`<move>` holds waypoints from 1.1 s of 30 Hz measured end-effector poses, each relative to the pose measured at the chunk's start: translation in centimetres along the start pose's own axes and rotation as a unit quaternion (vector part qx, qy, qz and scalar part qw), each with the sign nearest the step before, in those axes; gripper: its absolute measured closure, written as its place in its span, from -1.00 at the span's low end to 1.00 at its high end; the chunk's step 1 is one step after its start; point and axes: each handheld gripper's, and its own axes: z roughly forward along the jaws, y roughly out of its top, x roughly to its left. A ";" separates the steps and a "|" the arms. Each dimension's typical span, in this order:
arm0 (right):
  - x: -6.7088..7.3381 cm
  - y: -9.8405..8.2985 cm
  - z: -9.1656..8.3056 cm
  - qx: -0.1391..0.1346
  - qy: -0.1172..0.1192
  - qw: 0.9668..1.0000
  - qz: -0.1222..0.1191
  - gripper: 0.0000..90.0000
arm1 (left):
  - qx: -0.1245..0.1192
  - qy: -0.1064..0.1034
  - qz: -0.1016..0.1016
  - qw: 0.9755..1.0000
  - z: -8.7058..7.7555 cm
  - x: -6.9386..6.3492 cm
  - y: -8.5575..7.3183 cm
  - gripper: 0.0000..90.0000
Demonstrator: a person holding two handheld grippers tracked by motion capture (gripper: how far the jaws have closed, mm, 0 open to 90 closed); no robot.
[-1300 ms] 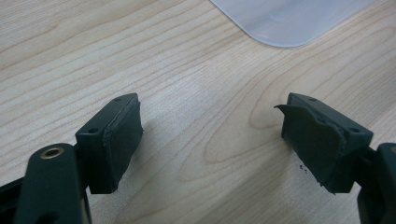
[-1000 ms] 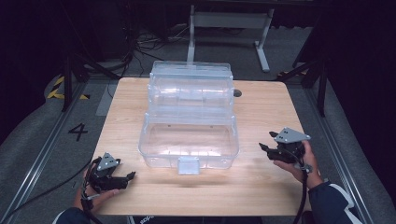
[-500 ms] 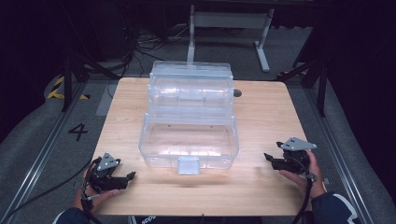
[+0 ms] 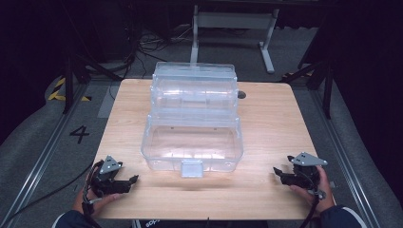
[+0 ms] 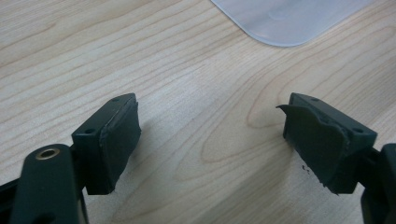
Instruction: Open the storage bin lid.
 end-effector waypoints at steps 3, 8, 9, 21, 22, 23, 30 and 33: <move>0.0 -0.3 0.2 0.010 0.007 1.000 0.009 -0.46 | 0.000 -0.001 -0.001 1.000 0.0 0.0 0.0 -0.63; -0.3 -0.9 0.4 0.001 0.024 0.999 0.038 -0.51 | 0.001 0.004 -0.005 1.000 0.1 -0.2 0.1 -0.67; -0.4 -1.1 0.5 -0.001 0.030 0.998 0.048 -0.53 | 0.004 0.002 -0.008 1.000 0.1 -0.2 0.1 -0.67; -0.8 -1.1 0.6 0.004 0.039 0.997 0.060 -0.59 | 0.005 0.002 -0.007 1.000 0.1 -0.2 0.1 -0.68; -0.8 -1.0 0.7 0.004 0.039 0.997 0.059 -0.60 | 0.006 0.002 -0.008 1.000 0.1 -0.3 0.1 -0.68; -0.8 -1.0 0.7 0.005 0.040 0.998 0.057 -0.62 | 0.007 0.004 -0.008 1.000 0.1 -0.3 0.1 -0.68; -0.9 -0.9 0.9 0.006 0.043 0.998 0.051 -0.65 | 0.005 0.006 -0.010 1.000 0.1 -0.3 0.1 -0.68; -0.9 -0.9 0.9 0.006 0.043 0.998 0.052 -0.65 | 0.005 0.006 -0.010 1.000 0.1 -0.3 0.1 -0.68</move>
